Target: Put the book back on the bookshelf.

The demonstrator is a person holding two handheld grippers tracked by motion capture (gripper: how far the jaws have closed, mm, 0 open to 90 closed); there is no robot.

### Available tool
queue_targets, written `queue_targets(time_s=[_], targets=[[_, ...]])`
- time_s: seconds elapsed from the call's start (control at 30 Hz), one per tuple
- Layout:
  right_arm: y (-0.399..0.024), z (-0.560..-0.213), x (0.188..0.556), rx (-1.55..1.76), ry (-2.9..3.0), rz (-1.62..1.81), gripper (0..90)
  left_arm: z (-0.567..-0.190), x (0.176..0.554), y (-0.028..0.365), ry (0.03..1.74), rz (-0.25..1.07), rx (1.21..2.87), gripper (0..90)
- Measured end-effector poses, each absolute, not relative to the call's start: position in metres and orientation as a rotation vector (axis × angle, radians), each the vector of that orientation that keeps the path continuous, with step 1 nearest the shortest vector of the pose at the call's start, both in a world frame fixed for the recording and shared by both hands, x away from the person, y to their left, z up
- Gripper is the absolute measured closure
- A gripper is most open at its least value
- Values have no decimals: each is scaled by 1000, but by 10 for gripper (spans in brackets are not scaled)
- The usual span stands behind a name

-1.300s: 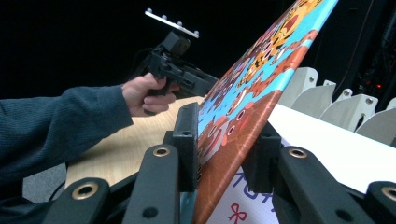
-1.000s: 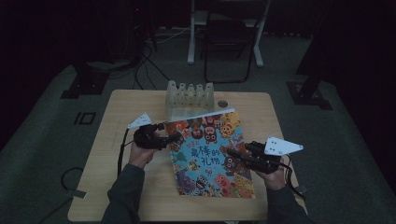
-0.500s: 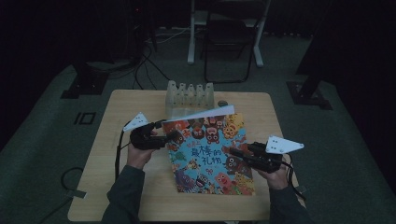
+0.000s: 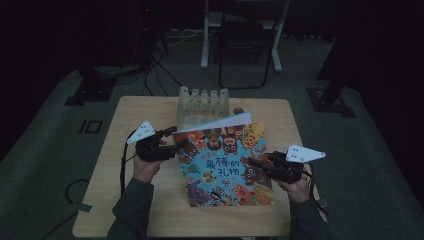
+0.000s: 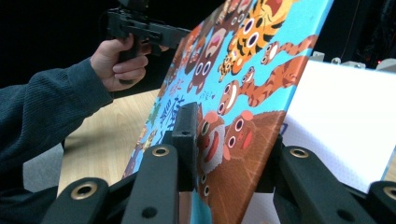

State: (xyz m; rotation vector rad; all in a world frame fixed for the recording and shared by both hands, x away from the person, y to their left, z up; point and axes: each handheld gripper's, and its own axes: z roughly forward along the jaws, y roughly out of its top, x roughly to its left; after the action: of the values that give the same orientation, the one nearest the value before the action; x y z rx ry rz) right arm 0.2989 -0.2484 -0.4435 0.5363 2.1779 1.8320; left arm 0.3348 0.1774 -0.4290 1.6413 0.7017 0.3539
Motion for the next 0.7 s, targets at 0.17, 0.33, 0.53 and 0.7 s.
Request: queue_targets(time_s=[0.17, 0.33, 0.53, 0.7], targets=[[-254, -448, 302, 574, 2170, 1830, 678, -421, 327, 171, 692, 386, 1619, 302], [-258, -449, 304, 596, 2154, 1826, 672, -414, 322, 167, 672, 413, 1615, 301], [-263, -454, 308, 624, 2151, 1832, 656, -408, 312, 161, 648, 436, 1626, 301], [-266, -459, 312, 639, 2157, 1822, 644, -403, 308, 157, 626, 451, 1623, 310]])
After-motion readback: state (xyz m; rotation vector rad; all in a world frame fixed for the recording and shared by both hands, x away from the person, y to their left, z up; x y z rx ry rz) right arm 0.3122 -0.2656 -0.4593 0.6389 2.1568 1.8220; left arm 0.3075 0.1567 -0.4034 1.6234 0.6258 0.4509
